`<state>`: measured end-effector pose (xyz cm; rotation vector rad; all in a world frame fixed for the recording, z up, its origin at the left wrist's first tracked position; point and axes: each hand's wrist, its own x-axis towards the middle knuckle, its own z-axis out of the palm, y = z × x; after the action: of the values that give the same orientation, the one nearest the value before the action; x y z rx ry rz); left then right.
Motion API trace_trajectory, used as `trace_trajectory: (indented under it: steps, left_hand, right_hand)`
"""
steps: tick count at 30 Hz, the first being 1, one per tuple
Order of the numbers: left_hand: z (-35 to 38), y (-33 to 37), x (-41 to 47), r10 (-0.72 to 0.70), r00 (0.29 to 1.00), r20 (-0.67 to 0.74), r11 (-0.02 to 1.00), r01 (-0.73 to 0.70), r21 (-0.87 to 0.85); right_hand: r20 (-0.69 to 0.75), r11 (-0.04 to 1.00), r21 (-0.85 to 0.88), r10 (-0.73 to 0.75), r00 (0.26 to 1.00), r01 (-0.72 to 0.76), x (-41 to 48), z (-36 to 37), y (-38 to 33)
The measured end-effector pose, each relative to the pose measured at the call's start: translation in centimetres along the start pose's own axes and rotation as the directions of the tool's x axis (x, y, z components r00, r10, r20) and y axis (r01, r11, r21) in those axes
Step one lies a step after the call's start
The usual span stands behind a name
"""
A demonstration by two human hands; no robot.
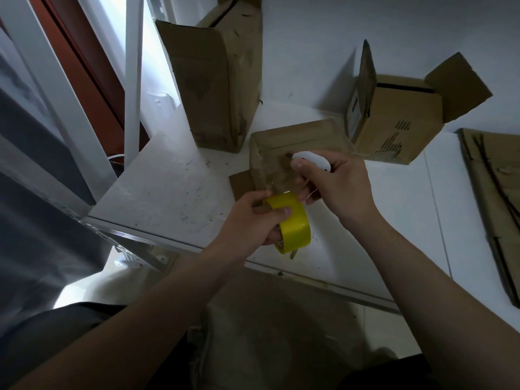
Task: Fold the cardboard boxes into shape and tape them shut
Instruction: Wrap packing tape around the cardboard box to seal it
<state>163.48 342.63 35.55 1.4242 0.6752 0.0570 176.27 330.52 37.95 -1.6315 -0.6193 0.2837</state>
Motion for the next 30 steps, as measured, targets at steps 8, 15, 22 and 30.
trace_trajectory:
  steps: [8,15,22,30]
  left_hand:
    - [0.3,-0.1,-0.1,-0.029,1.000,0.003,0.997,0.029,-0.076]
    - [0.5,0.0,-0.2,-0.067,0.998,-0.008,0.983,0.065,-0.172]
    - [0.8,-0.4,-0.9,-0.121,0.991,0.050,0.956,0.130,-0.263]
    - [1.1,-0.6,-1.1,-0.113,0.993,0.018,0.955,0.114,-0.275]
  right_hand:
    - [0.295,0.898,-0.369,-0.134,0.946,0.242,0.5,-0.4,-0.9]
    - [0.494,0.720,-0.453,-0.289,0.820,0.526,1.2,-1.0,-1.5]
    - [0.523,0.668,-0.520,-0.245,0.817,0.533,1.3,-0.8,-1.8]
    - [0.532,0.625,-0.590,-0.175,0.828,0.511,0.9,-0.7,-2.7]
